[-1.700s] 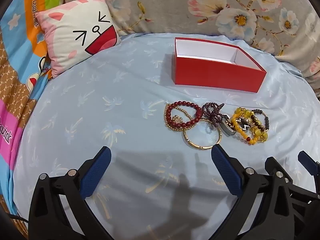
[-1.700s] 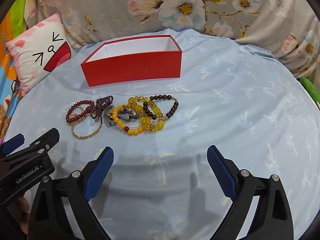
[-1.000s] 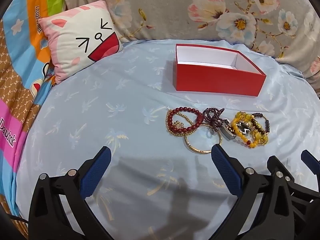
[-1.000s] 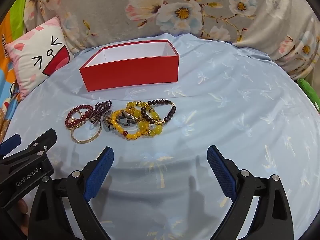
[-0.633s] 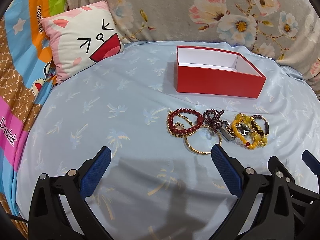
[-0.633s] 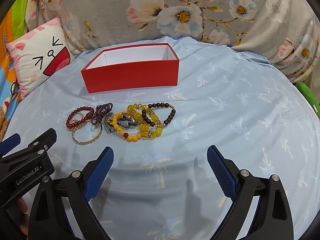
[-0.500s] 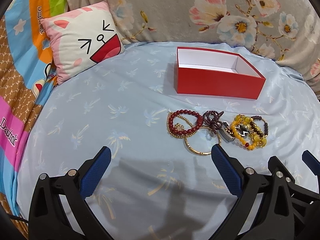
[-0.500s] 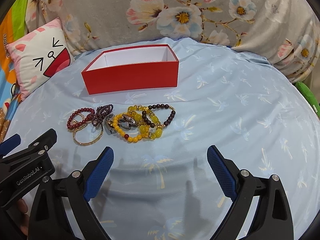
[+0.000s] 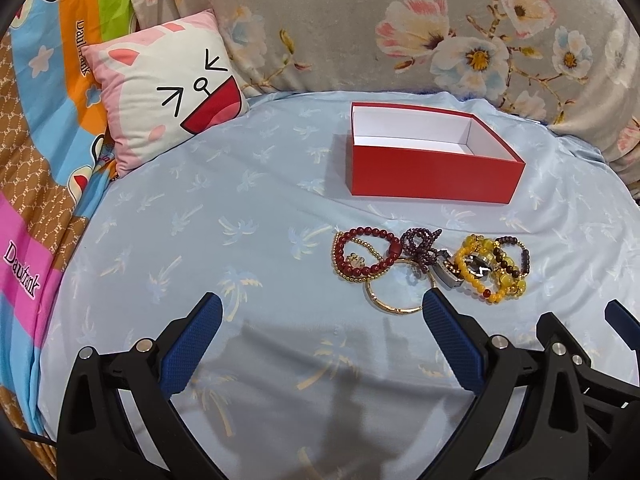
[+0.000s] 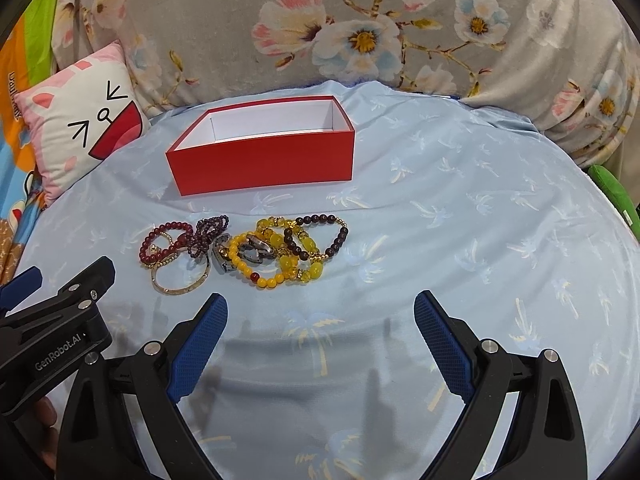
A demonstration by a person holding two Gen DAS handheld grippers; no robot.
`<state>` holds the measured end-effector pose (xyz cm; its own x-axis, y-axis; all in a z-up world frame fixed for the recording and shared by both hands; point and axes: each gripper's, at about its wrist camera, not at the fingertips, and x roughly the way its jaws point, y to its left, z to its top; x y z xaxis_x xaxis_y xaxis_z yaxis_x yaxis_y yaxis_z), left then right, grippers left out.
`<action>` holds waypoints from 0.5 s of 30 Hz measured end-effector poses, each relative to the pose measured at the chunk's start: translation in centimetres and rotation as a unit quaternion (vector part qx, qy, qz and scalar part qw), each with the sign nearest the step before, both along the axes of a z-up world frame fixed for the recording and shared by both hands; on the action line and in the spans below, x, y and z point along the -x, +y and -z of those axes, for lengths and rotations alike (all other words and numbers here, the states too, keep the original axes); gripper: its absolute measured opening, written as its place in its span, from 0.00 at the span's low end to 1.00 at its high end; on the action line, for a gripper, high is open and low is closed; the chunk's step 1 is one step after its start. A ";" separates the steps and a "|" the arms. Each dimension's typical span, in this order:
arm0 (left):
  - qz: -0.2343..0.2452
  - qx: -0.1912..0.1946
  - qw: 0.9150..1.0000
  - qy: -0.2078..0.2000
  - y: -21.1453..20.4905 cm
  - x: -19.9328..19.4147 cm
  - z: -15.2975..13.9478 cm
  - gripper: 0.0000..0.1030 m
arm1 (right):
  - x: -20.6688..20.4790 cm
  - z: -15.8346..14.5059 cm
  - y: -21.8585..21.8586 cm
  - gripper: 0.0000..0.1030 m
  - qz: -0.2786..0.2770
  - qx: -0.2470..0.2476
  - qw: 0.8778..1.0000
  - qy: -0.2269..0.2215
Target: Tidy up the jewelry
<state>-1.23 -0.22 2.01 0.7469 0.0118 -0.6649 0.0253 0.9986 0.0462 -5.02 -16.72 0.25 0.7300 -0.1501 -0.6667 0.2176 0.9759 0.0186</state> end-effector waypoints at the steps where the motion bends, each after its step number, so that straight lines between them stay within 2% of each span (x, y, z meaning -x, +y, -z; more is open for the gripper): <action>1: 0.000 0.000 1.000 0.000 0.0 0.0 0.0 0.93 | 0.0 0.0 0.0 0.88 0.000 0.000 1.000 0.000; 15: 0.000 0.000 1.000 0.002 -0.1 0.1 0.0 0.93 | 0.1 0.0 0.0 0.88 0.001 -0.005 1.000 0.001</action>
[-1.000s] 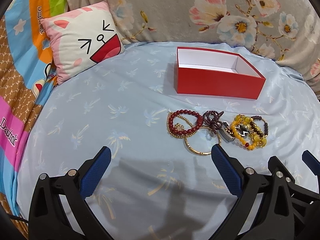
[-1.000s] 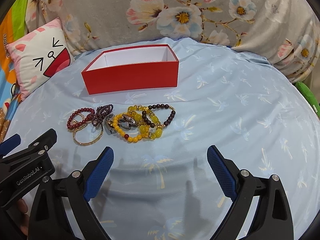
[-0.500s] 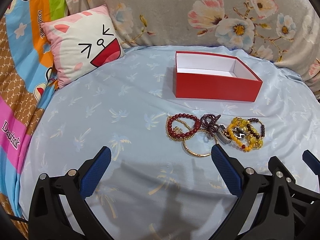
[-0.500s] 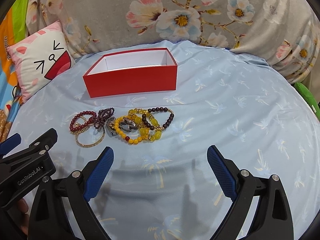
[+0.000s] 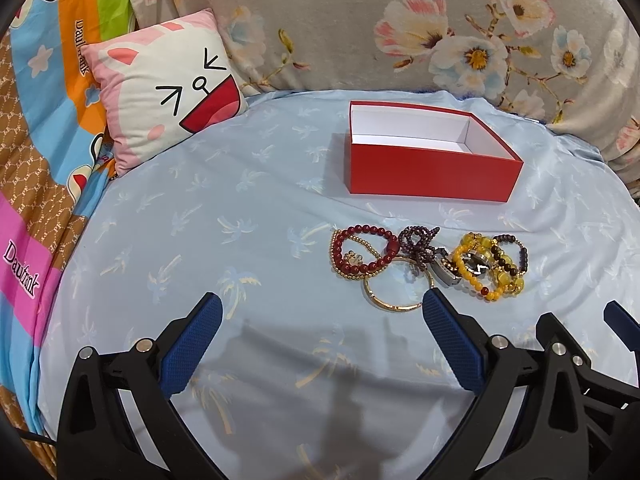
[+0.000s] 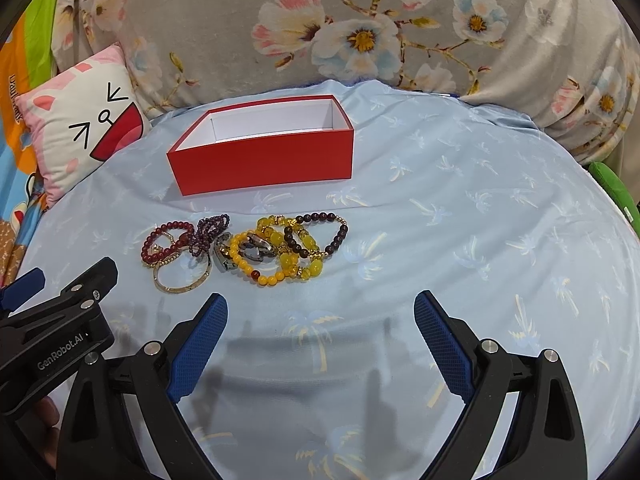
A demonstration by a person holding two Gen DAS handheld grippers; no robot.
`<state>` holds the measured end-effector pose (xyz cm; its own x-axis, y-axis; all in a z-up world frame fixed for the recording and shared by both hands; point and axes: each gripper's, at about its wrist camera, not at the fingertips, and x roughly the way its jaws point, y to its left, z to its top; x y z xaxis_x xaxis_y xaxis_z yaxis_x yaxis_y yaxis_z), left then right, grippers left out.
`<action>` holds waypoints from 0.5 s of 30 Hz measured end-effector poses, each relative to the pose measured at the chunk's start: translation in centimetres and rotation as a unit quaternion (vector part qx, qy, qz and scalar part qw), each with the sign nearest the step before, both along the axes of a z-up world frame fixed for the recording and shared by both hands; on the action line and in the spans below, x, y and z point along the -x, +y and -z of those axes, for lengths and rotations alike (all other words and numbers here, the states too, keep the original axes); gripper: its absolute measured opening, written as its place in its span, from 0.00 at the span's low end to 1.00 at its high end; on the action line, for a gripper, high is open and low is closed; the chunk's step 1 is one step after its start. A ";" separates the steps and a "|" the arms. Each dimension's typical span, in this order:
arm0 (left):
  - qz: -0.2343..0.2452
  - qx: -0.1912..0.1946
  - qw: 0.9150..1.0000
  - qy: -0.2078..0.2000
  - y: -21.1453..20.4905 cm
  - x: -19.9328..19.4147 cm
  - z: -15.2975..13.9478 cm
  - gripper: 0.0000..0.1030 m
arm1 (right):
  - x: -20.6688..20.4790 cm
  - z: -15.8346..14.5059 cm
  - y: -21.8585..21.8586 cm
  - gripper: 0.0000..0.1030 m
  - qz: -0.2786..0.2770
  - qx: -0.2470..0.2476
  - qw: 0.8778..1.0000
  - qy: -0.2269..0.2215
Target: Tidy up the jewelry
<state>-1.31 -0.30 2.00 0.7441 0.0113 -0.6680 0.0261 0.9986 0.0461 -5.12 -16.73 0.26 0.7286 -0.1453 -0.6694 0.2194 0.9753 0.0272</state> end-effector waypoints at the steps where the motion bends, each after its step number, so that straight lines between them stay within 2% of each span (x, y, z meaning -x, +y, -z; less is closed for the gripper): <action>1: 0.000 0.000 1.000 -0.001 0.0 0.0 0.0 0.93 | 0.0 0.0 0.0 0.88 0.000 0.000 1.000 0.000; 15: 0.001 0.001 1.000 -0.001 -0.1 0.1 0.0 0.93 | 0.0 0.1 -0.1 0.88 0.000 0.000 1.000 -0.001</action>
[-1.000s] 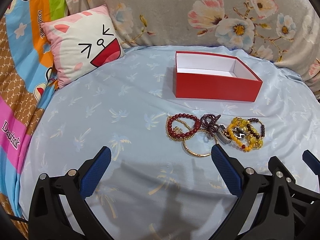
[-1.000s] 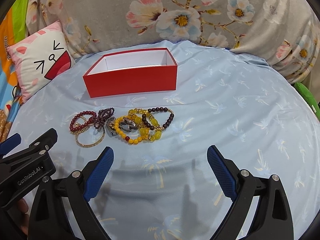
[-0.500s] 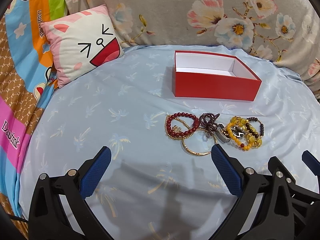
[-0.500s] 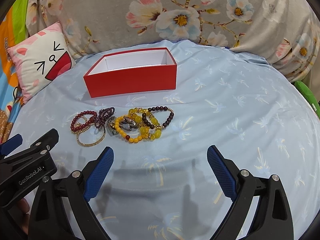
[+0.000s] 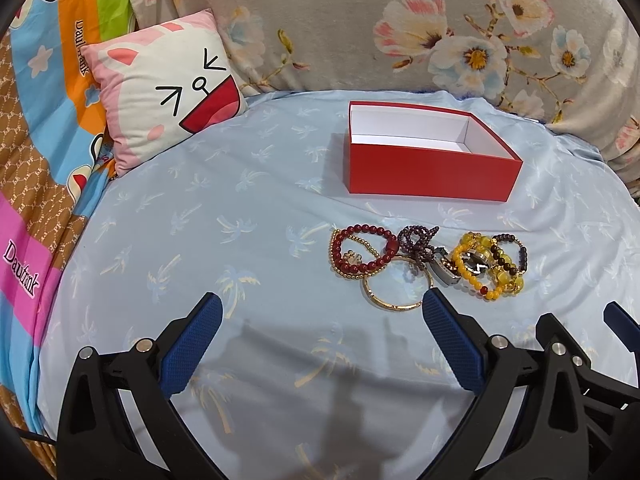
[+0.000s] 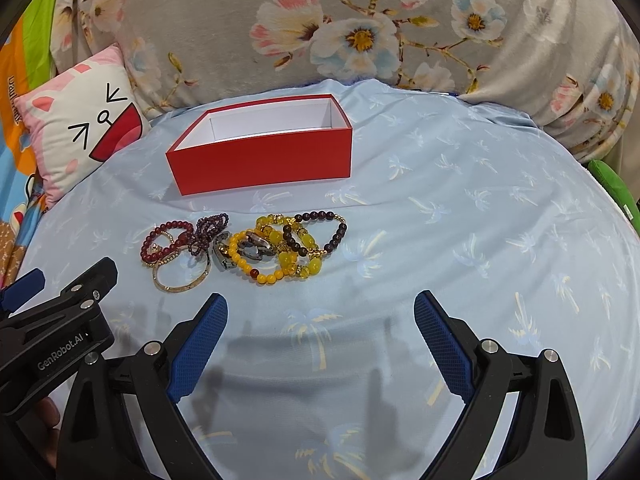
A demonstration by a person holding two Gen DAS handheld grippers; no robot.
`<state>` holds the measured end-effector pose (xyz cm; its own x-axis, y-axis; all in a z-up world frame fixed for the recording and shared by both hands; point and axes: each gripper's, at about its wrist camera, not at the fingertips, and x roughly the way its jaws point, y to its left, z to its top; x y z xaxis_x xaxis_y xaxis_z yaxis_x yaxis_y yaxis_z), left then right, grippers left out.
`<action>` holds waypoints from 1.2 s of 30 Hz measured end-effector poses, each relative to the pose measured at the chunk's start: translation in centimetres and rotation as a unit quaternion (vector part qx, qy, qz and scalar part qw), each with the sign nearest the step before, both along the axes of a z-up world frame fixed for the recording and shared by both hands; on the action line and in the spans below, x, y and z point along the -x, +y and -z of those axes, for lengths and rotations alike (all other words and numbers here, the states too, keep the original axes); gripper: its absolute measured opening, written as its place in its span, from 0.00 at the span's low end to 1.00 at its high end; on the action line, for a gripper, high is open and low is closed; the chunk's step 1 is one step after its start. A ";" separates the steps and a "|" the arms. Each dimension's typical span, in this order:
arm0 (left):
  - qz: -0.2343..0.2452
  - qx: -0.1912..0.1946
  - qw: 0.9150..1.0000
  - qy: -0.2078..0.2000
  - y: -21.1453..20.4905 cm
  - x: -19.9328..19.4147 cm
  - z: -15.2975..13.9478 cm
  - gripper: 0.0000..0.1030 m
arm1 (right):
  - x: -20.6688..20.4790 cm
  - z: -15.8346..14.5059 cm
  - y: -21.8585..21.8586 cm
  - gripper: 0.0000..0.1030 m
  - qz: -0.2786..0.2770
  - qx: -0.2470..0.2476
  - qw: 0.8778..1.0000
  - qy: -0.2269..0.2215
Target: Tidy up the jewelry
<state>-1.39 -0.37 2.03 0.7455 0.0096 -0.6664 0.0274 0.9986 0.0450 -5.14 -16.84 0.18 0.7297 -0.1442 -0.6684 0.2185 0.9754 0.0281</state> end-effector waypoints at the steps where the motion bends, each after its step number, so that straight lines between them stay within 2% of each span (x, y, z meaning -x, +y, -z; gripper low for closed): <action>1: 0.000 0.000 1.000 0.000 0.0 0.0 0.0 0.93 | 0.0 0.0 0.0 0.88 0.000 0.000 1.000 0.000; 36: -0.001 -0.003 1.000 0.001 -0.1 0.2 0.3 0.92 | 0.1 0.0 -0.2 0.88 0.001 -0.004 1.000 -0.001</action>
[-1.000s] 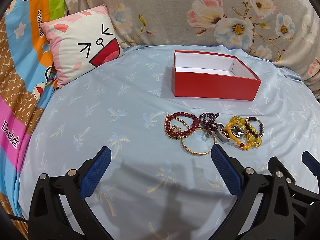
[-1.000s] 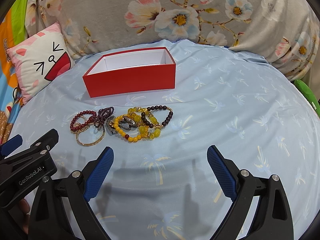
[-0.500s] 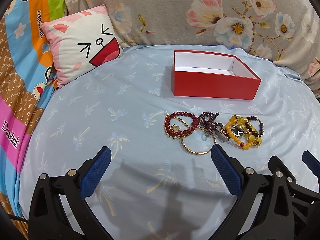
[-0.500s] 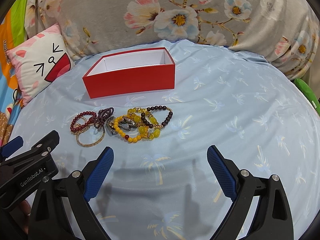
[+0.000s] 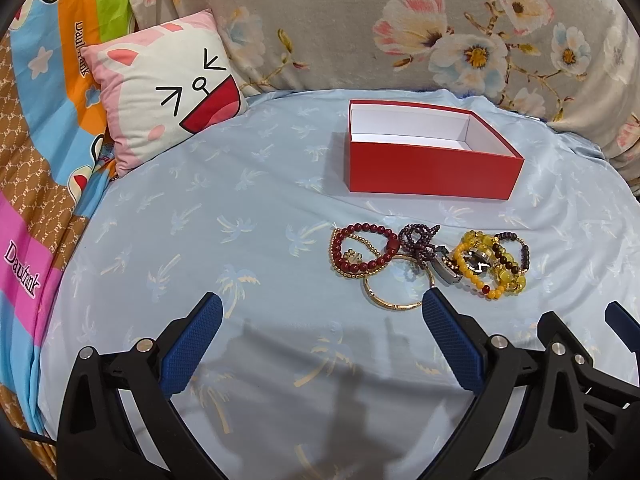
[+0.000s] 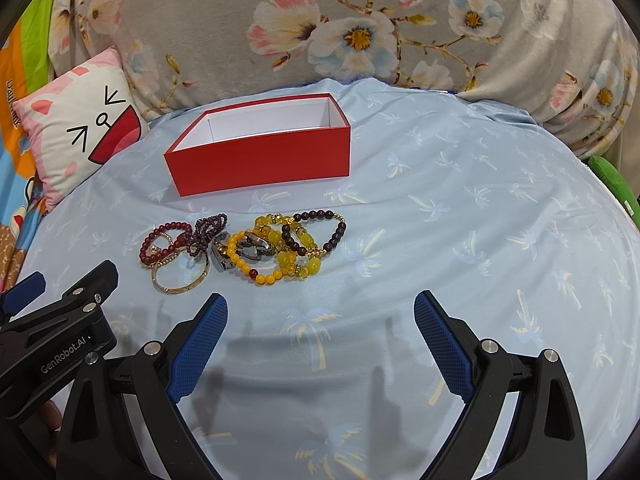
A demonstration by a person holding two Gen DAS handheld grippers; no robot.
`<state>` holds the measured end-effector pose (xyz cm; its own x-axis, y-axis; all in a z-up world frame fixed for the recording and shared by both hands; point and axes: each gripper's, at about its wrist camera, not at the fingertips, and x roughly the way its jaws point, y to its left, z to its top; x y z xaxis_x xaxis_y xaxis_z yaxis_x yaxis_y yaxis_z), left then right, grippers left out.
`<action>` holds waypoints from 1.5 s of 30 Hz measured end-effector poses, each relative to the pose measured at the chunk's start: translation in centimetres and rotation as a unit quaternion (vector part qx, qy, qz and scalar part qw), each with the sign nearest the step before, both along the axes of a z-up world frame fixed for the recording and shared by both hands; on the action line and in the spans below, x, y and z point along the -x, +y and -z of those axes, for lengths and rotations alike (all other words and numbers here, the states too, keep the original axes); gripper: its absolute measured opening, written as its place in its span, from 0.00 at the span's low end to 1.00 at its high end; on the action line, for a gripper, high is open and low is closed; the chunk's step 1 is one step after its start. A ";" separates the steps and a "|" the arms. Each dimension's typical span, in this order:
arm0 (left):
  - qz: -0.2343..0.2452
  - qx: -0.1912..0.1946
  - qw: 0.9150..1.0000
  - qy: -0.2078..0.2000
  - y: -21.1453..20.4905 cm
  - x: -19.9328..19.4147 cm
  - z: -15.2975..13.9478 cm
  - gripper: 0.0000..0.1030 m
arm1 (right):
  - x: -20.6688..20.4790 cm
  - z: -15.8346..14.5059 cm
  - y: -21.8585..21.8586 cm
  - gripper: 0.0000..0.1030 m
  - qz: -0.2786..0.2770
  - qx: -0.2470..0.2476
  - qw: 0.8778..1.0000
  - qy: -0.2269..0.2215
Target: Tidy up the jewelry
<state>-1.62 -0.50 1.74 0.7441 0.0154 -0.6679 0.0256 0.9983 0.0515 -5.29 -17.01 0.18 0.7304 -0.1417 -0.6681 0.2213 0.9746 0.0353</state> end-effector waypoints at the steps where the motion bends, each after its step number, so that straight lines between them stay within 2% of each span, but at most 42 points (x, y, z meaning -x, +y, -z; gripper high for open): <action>1: 0.000 -0.001 1.000 0.000 0.0 0.0 0.0 0.92 | 0.0 0.0 0.0 0.88 0.000 0.000 1.000 0.000; 13: 0.008 0.011 1.000 0.008 0.3 -0.2 0.3 0.93 | 0.1 0.1 -0.1 0.88 -0.002 -0.002 1.000 0.000; 16: 0.009 0.031 0.999 0.020 1.3 -0.8 0.7 0.93 | 0.1 0.1 -0.4 0.88 0.001 -0.001 1.000 0.000; 22: -0.023 0.025 0.999 0.034 4.1 -2.3 1.6 0.93 | -0.3 0.5 -2.2 0.88 0.019 -0.004 1.000 0.007; 25: -0.020 0.047 0.997 0.049 4.8 -3.2 1.9 0.93 | -1.0 0.9 -2.8 0.88 0.024 -0.010 1.000 0.016; 29: 0.001 0.060 0.997 0.054 3.8 -4.4 1.6 0.87 | -1.4 0.9 -3.1 0.88 0.025 -0.012 0.999 0.019; 32: 0.020 0.072 0.995 0.066 2.6 -5.6 1.8 0.80 | -1.5 0.9 -3.3 0.88 0.025 -0.013 0.999 0.020; 34: 0.031 0.075 0.994 0.078 1.6 -6.4 2.2 0.69 | -1.7 0.9 -3.5 0.88 0.026 -0.015 0.999 0.022; 37: 0.040 0.077 0.993 0.082 0.7 -6.7 2.4 0.69 | -2.2 0.9 -3.8 0.88 0.026 -0.017 0.999 0.025; 45: 0.066 0.041 0.994 0.078 -0.9 -5.9 2.5 0.71 | -3.8 1.2 -4.4 0.86 0.014 -0.037 0.999 0.036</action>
<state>4.28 -1.36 -0.78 0.6228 -0.1357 -0.7705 0.1588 0.9863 -0.0453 -1.51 -21.41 -1.06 0.6769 -0.1096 -0.7279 0.2526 0.9634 0.0898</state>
